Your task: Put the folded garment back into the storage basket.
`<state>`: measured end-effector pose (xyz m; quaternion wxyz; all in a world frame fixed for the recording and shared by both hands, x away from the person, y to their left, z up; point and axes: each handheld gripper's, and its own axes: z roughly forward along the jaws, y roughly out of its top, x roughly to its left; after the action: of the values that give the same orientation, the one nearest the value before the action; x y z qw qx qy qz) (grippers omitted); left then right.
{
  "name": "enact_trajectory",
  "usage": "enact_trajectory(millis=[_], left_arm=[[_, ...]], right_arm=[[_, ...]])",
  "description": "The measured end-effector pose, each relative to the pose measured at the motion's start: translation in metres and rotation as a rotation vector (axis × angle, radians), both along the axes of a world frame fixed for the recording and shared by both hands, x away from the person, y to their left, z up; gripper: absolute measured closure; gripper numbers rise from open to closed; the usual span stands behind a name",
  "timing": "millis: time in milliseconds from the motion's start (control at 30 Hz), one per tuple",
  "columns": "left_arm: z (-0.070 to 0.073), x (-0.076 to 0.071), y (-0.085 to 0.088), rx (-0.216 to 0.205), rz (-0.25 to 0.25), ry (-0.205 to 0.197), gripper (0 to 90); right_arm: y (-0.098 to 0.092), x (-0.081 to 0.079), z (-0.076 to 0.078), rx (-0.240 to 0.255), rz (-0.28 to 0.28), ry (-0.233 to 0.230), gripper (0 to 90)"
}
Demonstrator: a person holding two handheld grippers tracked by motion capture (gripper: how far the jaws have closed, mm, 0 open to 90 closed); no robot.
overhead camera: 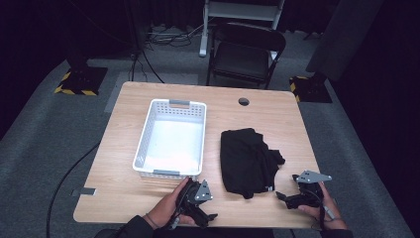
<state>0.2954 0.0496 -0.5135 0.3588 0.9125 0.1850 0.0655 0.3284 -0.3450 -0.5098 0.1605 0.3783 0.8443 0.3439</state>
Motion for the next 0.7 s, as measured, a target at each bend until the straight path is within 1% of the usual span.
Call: enact_trajectory(millis=[300, 433, 533, 567, 600, 700], left_arm=[[0.0002, -0.0002, -0.0002, 0.002, -0.001, -0.002, 0.4], [0.0001, -0.0009, -0.0004, 0.000, 0.015, -0.001, 0.4], [0.0006, -0.0016, -0.0026, 0.004, 0.041, -0.004, 0.5], [0.0006, -0.0016, -0.0026, 0.004, 0.041, -0.004, 0.5], [0.0010, -0.0020, -0.0039, 0.006, 0.046, -0.013, 0.6], [0.0017, -0.0024, -0.0049, 0.009, 0.051, -0.023, 1.6]], right_arm=[[-0.0004, 0.0001, 0.0000, -0.002, -0.003, 0.001, 0.7], [-0.0002, 0.0007, 0.0002, -0.005, -0.004, 0.004, 0.7], [-0.0001, 0.0005, 0.0003, -0.005, -0.007, 0.003, 0.7], [-0.0001, 0.0005, 0.0003, -0.005, -0.007, 0.003, 0.7], [0.0002, 0.0006, 0.0005, -0.006, -0.008, 0.005, 0.7], [0.0002, 0.0008, 0.0006, -0.007, -0.008, 0.007, 0.7]])
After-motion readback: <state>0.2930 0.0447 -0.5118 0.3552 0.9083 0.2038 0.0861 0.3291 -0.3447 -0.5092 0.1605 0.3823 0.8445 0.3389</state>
